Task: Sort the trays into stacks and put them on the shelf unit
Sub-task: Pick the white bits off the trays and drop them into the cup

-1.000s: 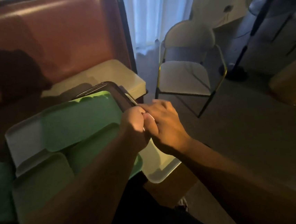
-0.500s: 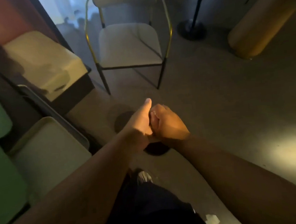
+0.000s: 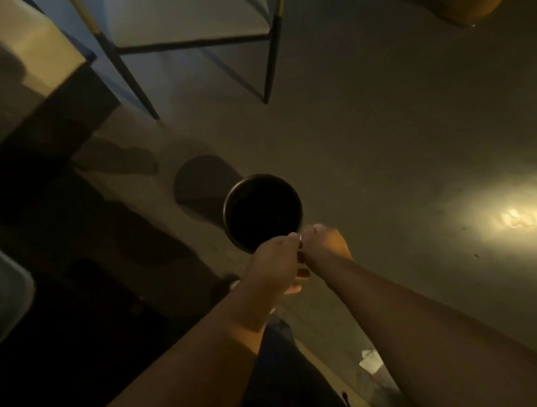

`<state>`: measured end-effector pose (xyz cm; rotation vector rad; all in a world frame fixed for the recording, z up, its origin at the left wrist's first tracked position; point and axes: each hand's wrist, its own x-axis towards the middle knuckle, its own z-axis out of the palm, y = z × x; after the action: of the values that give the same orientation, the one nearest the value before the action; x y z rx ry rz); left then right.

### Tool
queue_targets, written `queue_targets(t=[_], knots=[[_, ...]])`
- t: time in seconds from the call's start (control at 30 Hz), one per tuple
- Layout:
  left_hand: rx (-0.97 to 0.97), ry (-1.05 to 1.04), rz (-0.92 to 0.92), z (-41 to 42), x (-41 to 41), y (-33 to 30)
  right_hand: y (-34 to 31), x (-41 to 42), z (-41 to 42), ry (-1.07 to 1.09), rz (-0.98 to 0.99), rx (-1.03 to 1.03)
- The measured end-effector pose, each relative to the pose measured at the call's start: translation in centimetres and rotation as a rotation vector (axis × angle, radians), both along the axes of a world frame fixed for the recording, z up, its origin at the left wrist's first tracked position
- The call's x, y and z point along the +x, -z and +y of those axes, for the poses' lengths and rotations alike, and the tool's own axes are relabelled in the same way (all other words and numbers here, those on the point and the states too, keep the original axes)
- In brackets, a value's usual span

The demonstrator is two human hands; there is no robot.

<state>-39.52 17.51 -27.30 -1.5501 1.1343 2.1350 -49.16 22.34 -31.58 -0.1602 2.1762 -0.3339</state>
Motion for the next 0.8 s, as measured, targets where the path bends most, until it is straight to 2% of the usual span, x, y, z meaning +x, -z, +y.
queue_targets(t=[0.1, 0.2, 0.33, 0.43, 0.47, 0.57, 0.67, 0.8], knots=[[-0.061, -0.109, -0.055, -0.2, -0.8, 4.5, 4.7, 0.1, -2.0, 0.138, -0.111, 0.008], [-0.121, -0.303, -0.095, -0.4, -0.8, 9.2, 9.2, 0.4, -3.5, 0.302, -0.205, -0.03], [-0.081, -0.49, -0.126, 0.3, 0.0, 14.2, 14.3, 0.3, -4.8, 0.547, -0.33, -0.141], [-0.109, -0.601, -0.173, 0.7, 1.1, 15.5, 15.9, -0.2, -6.3, 0.856, -0.65, -0.268], [-0.129, -0.615, -0.179, 0.8, 1.5, 15.4, 15.6, -0.6, -6.7, 0.925, -0.674, -0.296], [-0.169, -0.617, -0.169, 0.5, 2.1, 14.0, 14.4, -1.0, -6.5, 0.925, -0.592, -0.314], [-0.195, -0.553, -0.092, 0.0, 1.7, 11.0, 12.2, -0.5, -4.9, 0.83, -0.634, -0.31], [-0.293, -0.407, 0.015, -1.2, 1.0, 5.2, 8.0, -0.4, -3.5, 0.775, -0.662, -0.411]])
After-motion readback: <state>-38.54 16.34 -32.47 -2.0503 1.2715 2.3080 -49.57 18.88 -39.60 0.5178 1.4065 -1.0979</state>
